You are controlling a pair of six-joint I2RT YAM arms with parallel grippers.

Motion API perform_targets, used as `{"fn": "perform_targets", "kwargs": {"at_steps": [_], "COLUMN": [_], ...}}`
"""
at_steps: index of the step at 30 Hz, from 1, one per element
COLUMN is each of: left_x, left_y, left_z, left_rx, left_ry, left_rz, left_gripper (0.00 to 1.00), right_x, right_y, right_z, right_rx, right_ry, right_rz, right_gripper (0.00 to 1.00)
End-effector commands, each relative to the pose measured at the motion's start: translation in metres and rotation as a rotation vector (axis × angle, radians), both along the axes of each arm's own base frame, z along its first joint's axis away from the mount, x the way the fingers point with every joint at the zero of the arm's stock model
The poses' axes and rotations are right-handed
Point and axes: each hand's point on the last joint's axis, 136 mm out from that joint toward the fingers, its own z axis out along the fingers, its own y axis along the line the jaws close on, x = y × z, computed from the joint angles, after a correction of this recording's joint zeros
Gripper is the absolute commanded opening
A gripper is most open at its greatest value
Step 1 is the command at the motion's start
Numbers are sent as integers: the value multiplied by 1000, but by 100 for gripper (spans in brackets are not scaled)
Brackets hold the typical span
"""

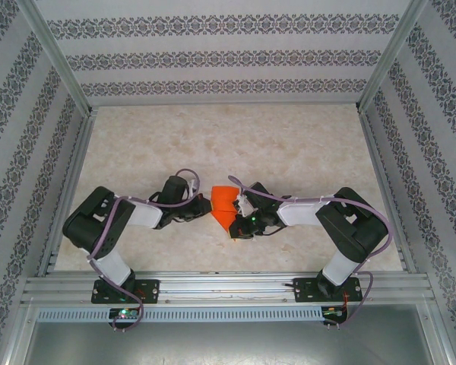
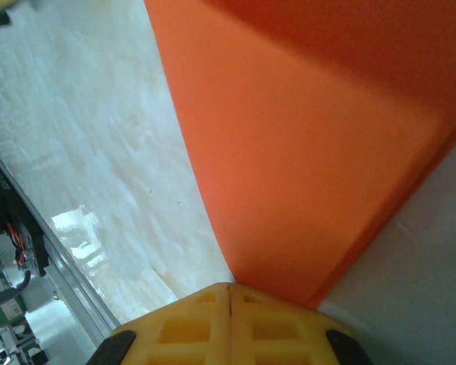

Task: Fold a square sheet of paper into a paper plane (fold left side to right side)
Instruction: Third fold the triangle at the center of the table.

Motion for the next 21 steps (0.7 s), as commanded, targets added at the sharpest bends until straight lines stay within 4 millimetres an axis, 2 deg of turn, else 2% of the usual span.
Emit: {"fn": "perform_targets", "kwargs": {"at_steps": [1,5,8,11,15,21], "left_x": [4,-6,-21,-34,-36,-30], "left_y": [12,5,-11,-32,-47,-54], "left_z": [16,37,42,40,33,25], "left_rx": [75,37,8,-14,-19,-2], "left_ry": [-71,-114,-121,-112,-102,-86], "left_rz": [-17,-66,-140,-209,-239,-235], "left_gripper": [3,3,3,3,3,3], "right_x": [-11,-8,-8,-8,-9,-9], "right_y": [-32,-32,-31,-32,-32,-33], "right_z": [-32,-30,-30,-30,-32,-33], "right_rx": [-177,-174,-174,-175,-178,-183], "right_ry": [54,43,41,43,47,46], "right_rz": [-32,-37,-38,-40,-40,-41], "right_gripper": [0,0,0,0,0,0]}}
